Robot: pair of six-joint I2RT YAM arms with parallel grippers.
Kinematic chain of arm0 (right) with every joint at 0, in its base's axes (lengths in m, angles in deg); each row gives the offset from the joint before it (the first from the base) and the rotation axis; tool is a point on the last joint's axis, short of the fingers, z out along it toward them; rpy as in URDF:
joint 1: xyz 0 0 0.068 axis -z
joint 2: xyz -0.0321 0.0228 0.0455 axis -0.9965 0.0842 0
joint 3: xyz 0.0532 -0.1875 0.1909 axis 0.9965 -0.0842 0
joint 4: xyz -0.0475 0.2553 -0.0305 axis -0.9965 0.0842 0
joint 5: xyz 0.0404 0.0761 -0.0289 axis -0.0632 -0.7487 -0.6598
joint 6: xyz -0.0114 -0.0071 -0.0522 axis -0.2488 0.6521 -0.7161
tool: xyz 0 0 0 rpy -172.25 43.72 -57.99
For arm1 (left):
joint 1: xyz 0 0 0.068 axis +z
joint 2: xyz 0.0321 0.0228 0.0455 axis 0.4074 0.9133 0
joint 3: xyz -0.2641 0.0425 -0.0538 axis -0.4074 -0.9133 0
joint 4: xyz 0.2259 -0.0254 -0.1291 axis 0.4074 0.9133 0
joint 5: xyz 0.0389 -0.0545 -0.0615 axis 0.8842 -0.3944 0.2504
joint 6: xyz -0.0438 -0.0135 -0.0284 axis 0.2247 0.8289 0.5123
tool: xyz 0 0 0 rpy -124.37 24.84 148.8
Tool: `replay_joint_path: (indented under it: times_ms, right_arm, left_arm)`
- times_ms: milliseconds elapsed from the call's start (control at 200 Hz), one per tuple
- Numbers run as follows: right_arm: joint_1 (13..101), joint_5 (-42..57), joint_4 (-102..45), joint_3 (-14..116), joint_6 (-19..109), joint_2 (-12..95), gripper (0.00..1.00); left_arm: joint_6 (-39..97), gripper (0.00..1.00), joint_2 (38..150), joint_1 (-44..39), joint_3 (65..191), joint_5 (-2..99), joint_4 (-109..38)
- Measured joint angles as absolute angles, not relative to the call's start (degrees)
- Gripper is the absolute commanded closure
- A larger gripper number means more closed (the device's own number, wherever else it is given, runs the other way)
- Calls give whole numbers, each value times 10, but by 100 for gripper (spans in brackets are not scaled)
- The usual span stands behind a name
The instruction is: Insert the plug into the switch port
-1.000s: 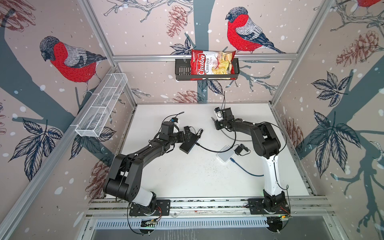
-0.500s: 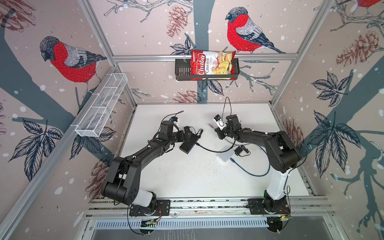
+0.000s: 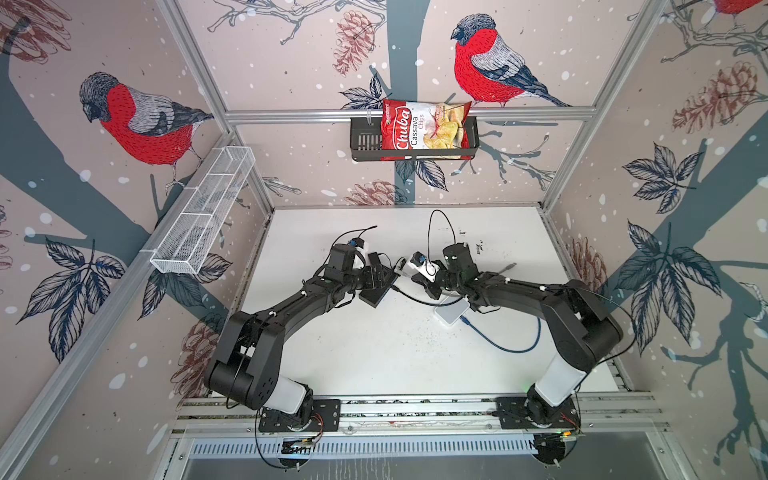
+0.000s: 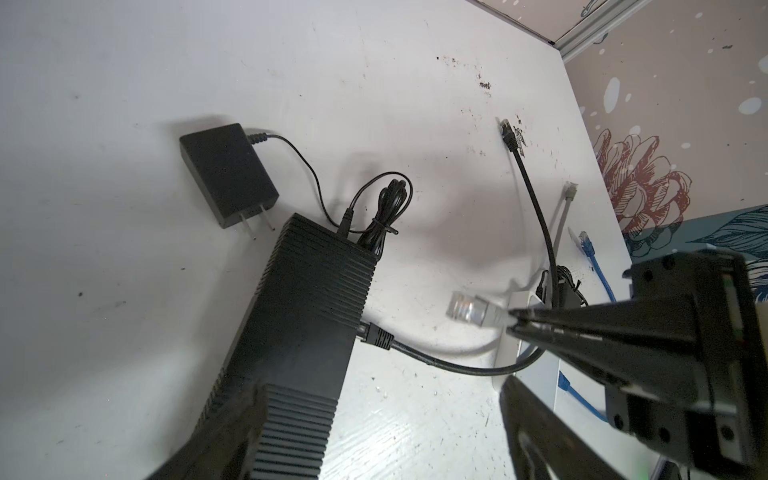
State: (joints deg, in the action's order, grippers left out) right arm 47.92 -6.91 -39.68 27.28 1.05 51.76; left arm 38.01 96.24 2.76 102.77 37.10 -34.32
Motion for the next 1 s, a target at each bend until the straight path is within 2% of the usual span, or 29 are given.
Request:
replay_joint_path:
  times_ms: [135, 410, 760, 1001]
  right_arm:
    - [461, -84, -392, 271, -1, 514, 95]
    - [436, -95, -387, 260, 3, 510, 94]
    - [426, -86, -400, 267, 47, 520, 94]
    - [419, -63, -400, 275, 71, 533, 94]
  left_arm:
    - [391, 19, 948, 22, 1025, 371, -342]
    - [439, 32, 955, 9, 1010, 357, -359]
    - [485, 58, 979, -7, 1011, 359, -364]
    - [511, 69, 985, -9, 1012, 362, -381]
